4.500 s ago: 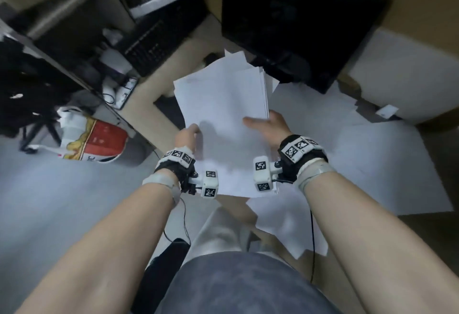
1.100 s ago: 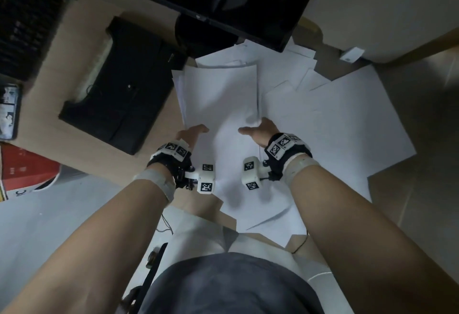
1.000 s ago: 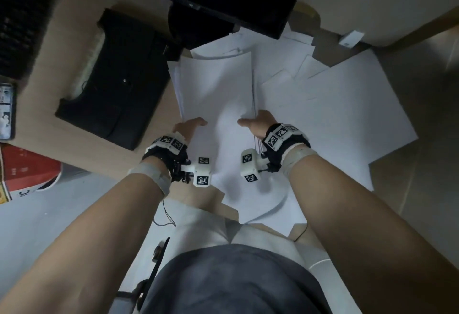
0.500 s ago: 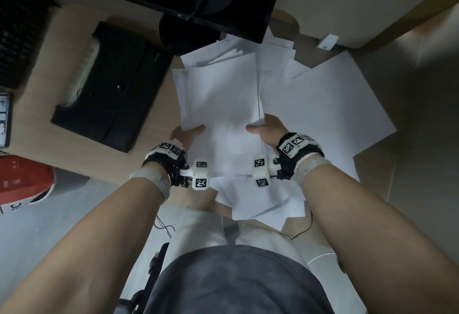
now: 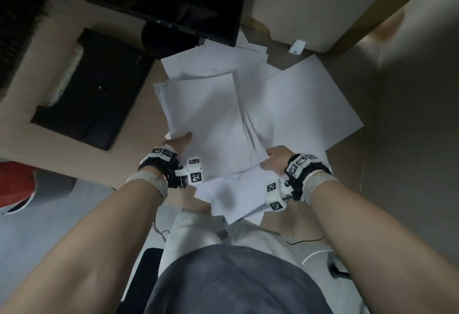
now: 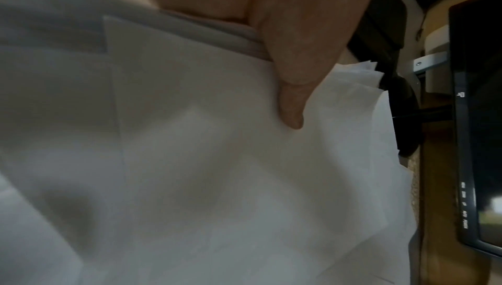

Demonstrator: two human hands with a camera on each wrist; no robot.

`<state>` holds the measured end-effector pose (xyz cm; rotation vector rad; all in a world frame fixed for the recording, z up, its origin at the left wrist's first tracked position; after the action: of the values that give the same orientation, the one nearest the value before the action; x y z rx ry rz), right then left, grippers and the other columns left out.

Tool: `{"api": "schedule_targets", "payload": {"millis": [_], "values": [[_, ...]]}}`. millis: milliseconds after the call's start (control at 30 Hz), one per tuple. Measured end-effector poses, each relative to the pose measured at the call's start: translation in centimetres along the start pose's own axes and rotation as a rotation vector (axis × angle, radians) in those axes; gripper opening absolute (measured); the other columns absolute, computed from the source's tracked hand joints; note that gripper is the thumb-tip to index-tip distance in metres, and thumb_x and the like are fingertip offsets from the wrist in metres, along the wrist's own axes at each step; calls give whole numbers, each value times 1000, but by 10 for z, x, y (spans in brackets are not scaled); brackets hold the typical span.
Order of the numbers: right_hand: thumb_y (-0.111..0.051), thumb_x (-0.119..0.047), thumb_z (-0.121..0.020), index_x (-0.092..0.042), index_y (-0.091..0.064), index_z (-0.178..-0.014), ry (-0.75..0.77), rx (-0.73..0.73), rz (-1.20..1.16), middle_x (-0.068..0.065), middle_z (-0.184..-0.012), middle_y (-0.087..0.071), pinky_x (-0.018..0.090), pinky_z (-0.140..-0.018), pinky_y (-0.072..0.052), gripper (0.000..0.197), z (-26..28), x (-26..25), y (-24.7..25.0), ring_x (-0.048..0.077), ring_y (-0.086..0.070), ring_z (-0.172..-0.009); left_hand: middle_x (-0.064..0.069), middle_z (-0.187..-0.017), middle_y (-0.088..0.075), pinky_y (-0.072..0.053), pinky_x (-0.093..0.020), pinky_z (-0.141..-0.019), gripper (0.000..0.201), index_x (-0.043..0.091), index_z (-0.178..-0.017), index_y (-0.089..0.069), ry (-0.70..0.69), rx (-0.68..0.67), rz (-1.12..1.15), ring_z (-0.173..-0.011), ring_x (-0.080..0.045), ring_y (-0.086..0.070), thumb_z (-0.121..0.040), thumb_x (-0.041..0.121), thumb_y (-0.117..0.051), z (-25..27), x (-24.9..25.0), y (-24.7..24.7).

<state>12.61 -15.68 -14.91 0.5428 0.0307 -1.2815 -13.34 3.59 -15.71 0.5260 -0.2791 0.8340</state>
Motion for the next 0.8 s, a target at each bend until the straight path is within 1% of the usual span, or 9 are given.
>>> {"api": "schedule_targets", "payload": {"millis": [67, 167, 233, 333, 467, 533, 633, 733, 800], "values": [[-64, -19, -88, 0, -64, -120, 18, 75, -17, 6, -111, -64, 27, -94, -49, 37, 0, 11, 1, 26, -62, -107, -20, -145, -44, -44, -33, -91, 65, 1, -140, -43, -22, 5, -60, -100, -19, -40, -93, 43, -58, 1, 0, -5], [-57, -17, -88, -9, -72, -104, 15, 250, -123, 8, -97, -70, 27, -77, -52, 23, 6, 16, 22, 28, -66, -90, -19, -145, -43, -40, -23, -63, 48, 13, -133, -46, -28, 39, -255, -98, -18, -38, -94, 37, -57, 8, -4, -5], [-52, -18, -86, -12, -73, -100, -18, 375, -133, 8, -95, -71, 24, -66, -46, 26, 13, 20, 49, 30, -65, -86, -17, -134, -50, -46, -28, -69, 39, 19, -119, -43, -85, 40, -483, -92, -23, -44, -88, 29, -63, 11, -4, -3], [-45, -23, -86, -13, -67, -115, -83, 600, -178, 10, -117, -68, 28, -80, -45, 37, 35, 30, 102, 32, -64, -101, -16, -115, -55, -52, -43, -83, 48, 20, -114, -39, -86, 12, -617, -88, -32, -54, -76, 27, -68, 14, -5, -7], [-47, -25, -92, -15, -69, -108, 96, 891, -344, 6, -108, -70, 24, -76, -38, 29, 76, 3, 157, 27, -62, -97, -14, -127, -56, -49, -44, -96, 58, 17, -129, -44, -110, 22, -626, -111, -35, -58, -77, 24, -70, 9, 3, -9], [-57, -24, -90, -19, -72, -100, 318, 918, -468, -2, -99, -72, 21, -75, -44, 20, 93, -35, 166, 15, -63, -93, -16, -134, -51, -46, -46, -100, 64, 16, -137, -40, -142, 78, -582, -117, -37, -55, -80, 24, -68, 6, 7, -2], [-64, -20, -85, -26, -72, -86, 538, 878, -513, -13, -84, -69, 20, -77, -51, 11, 105, -94, 165, 3, -63, -82, -20, -143, -42, -39, -41, -103, 69, 4, -144, -34, 37, 229, -280, -128, -36, -46, -87, 30, -63, 7, 0, 19], [-64, -19, -84, -28, -73, -87, 673, 833, -570, -16, -84, -70, 17, -79, -51, 13, 114, -150, 157, 0, -64, -83, -14, -116, -57, -41, -33, -82, 57, 3, -129, -56, 43, 208, -106, -99, -26, -56, -84, 38, -65, 3, 5, 29], [-63, -16, -84, -24, -74, -90, 752, 776, -626, -14, -88, -71, 18, -81, -52, 15, 118, -184, 148, 1, -65, -85, -9, -99, -53, -42, -32, -81, 46, 2, -118, -63, 21, 134, -7, -88, -21, -48, -87, 35, -63, -4, 11, 30]]}}
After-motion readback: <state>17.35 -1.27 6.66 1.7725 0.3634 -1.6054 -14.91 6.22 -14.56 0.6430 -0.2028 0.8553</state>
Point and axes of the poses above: each hand's wrist, its own z-axis away from the middle knuckle, its own y-axis out of the back of the hand, x = y × z, the point moved 10 cm from there along -z, towards the middle knuckle
